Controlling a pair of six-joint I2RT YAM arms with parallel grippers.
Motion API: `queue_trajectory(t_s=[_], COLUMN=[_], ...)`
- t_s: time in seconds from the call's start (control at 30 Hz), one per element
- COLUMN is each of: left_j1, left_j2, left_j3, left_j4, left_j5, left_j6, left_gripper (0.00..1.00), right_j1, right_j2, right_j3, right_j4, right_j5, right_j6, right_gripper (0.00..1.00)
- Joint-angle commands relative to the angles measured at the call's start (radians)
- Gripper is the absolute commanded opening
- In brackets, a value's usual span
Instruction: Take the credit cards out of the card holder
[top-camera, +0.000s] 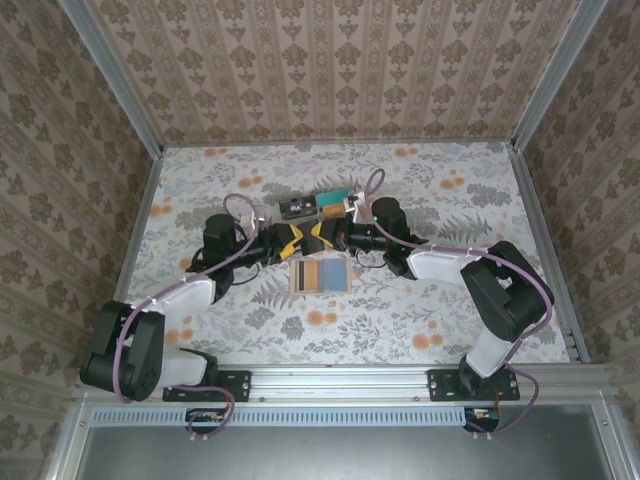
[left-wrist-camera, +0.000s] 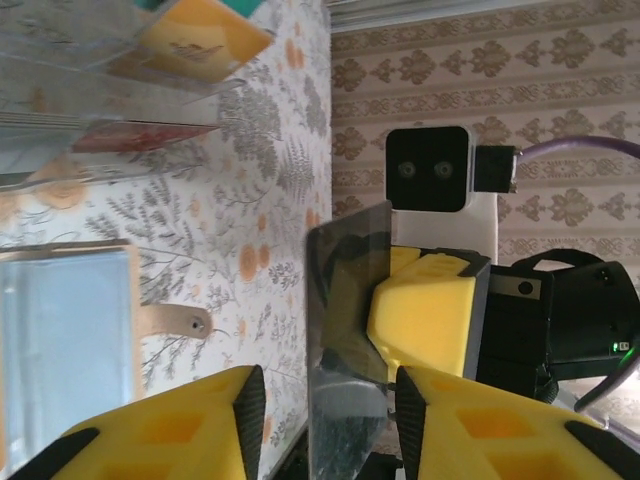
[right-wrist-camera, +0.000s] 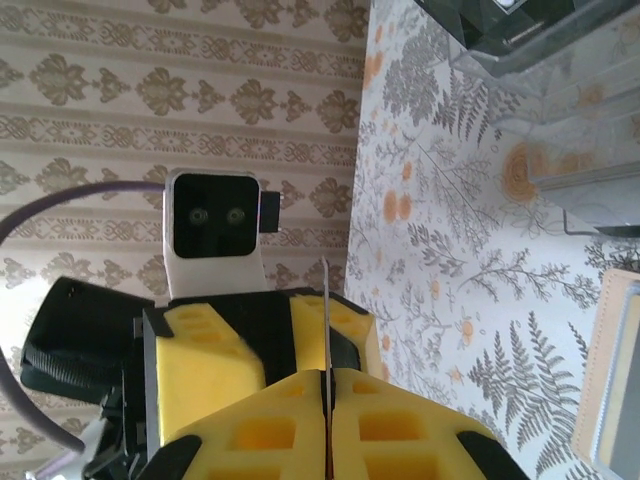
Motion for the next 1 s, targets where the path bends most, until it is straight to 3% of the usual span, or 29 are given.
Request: queue_trajectory(t_s=[0.0,0.23,0.47,0.53,0.63,0.73,0.8,0.97], left_j1=[-0.035,-0.063,-0.064,-0.062,-0.051,-0.027,-0.013,0.002], left_j2=[0.027,0.058,0.095,0.095,0.082,0.052,0.018,-0.021], left_j3=[-0.004,-0.002,-0.007,-0.004,0.012,0.049,0.107,0.303], left_j4=[0.143,0.203,0.289,0.268,0.203,0.039,-0.184,-0.667], left_j5=[-0.057,-0.089,-0.089,-0.089,-0.083,-0.081,-0.107,-0.237], left_j6=[-0.096,-0.133,-0.164,-0.146,-0.093,0.023,0.188,0.618], left_gripper=[0.43,0.34,0.05,0.00,0.00,0.00,0.00,0.00], right_j1=[-0.002,-0.003,-0.004,-0.004,-0.008,-0.016,-0.021,-0.030], right_j2=[-0.032,-0.025,-0.033,-0.041,-0.070,-0.113,-0.144,-0.203], right_j3=[-0.006,-0.006,-0.015,-0.018,-0.025,-0.018,-0.010,0.003], right_j4=[0.063,0.094,0.085,0.063,-0.022,-0.181,-0.289,-0.486], right_j5=[0.047,0.061,0.065,0.068,0.092,0.130,0.164,0.252], right_j6=[0.043,0.079,0.086,0.072,0.023,-0.062,-0.128,-0.257], right_gripper=[0.10,0.10,0.13,0.18,0.36,0.56,0.68,0.84])
